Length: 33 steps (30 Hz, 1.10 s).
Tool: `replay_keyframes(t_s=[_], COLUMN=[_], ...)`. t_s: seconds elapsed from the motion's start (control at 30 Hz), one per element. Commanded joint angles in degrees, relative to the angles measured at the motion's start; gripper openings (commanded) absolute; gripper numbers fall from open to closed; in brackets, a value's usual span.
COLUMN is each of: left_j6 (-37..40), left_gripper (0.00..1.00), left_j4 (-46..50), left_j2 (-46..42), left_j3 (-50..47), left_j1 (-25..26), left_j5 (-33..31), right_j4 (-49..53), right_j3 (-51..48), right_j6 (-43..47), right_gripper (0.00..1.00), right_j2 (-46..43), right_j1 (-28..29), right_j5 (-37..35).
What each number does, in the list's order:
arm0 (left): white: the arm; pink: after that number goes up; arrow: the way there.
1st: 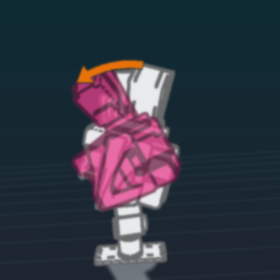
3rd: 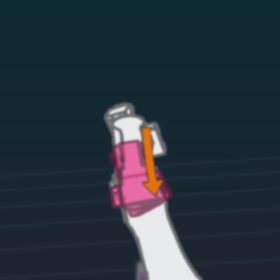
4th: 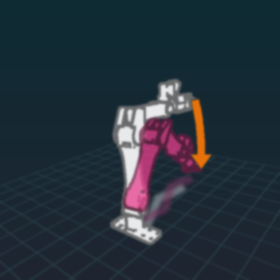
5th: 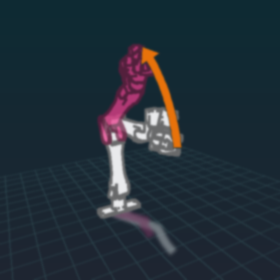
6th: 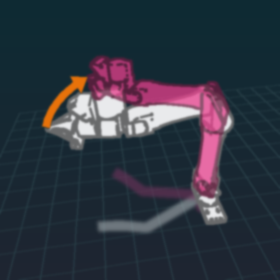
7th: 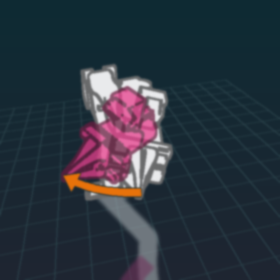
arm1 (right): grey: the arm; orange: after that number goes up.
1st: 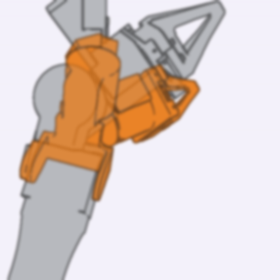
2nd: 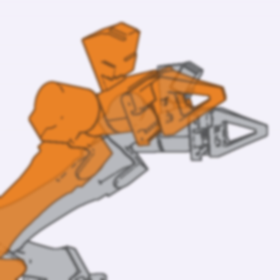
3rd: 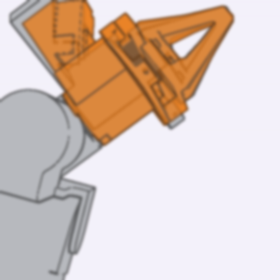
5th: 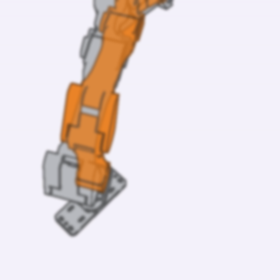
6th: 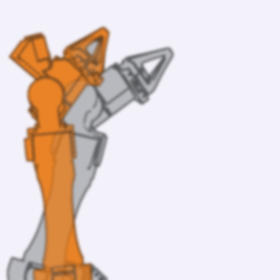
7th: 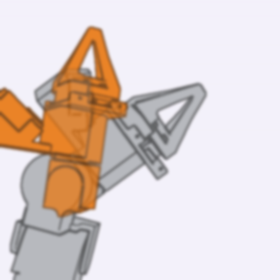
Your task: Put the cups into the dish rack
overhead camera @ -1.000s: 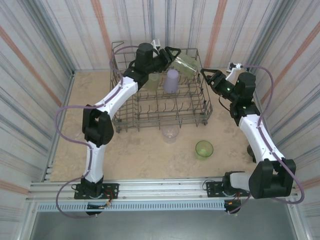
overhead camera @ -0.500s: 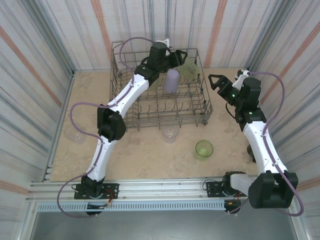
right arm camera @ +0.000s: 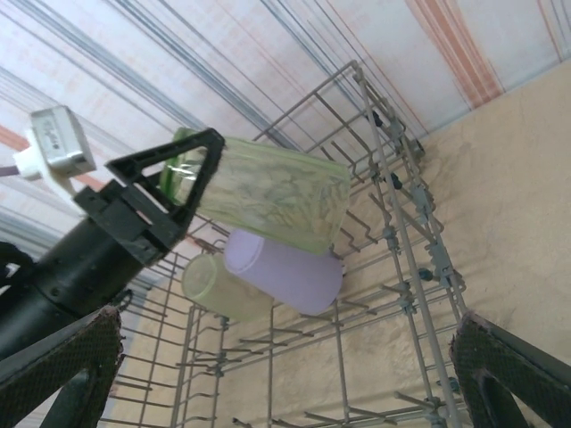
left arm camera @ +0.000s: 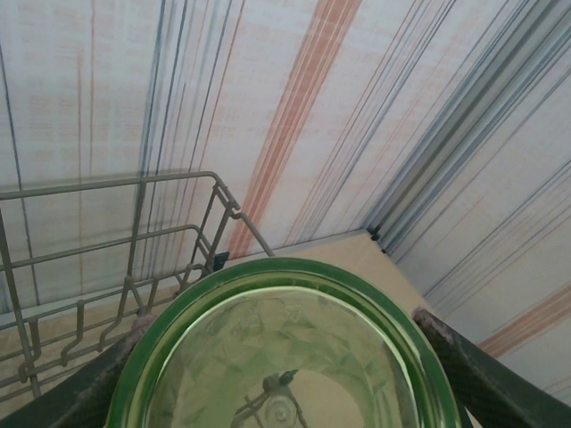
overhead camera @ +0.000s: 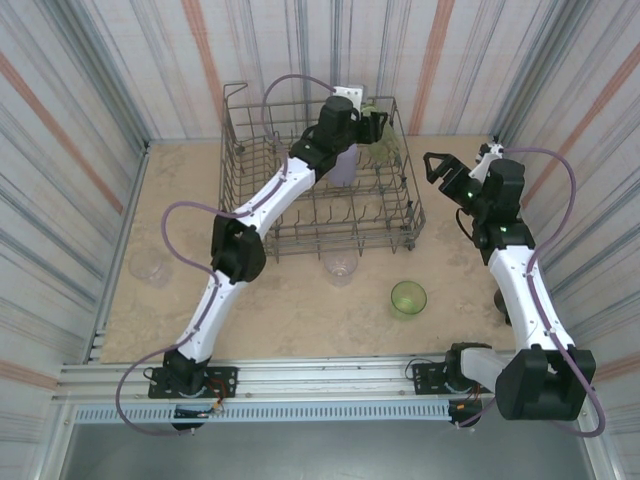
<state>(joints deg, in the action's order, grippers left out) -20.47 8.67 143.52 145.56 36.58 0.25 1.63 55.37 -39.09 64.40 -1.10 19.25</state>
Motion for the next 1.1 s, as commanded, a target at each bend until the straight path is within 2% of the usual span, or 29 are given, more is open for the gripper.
replay_keyframes(t_s=[0.0,0.37,0.57,0.87,1.07], left_j6=[5.8,14.6,12.5,14.3,14.3], left_gripper=[0.00,0.00,0.00,0.00,0.00], left_j4=[-4.4,-7.5,-8.3,-7.8,-7.1], left_j2=[1.4,3.1,5.6,7.6,8.0], left_j3=[4.0,4.8,4.6,5.0,4.7], left_j1=[0.8,2.1,2.4,2.6,2.7], left_j5=[-4.0,-8.0,-8.9,-12.3,-11.9], right_j4=[-0.1,-1.9,-2.5,-2.9,-3.4], right_j3=[-0.2,-0.9,-1.8,-1.6,-1.7], right_j6=[2.0,0.4,-0.2,-0.2,-0.4], right_gripper=[0.99,0.98,0.98,0.98,0.98], right_j2=[-0.9,-0.2,0.2,0.9,1.6], right_j1=[-0.6,-2.3,-2.5,-2.7,-2.7], right_j5=[-1.1,0.3,0.3,0.7,0.8])
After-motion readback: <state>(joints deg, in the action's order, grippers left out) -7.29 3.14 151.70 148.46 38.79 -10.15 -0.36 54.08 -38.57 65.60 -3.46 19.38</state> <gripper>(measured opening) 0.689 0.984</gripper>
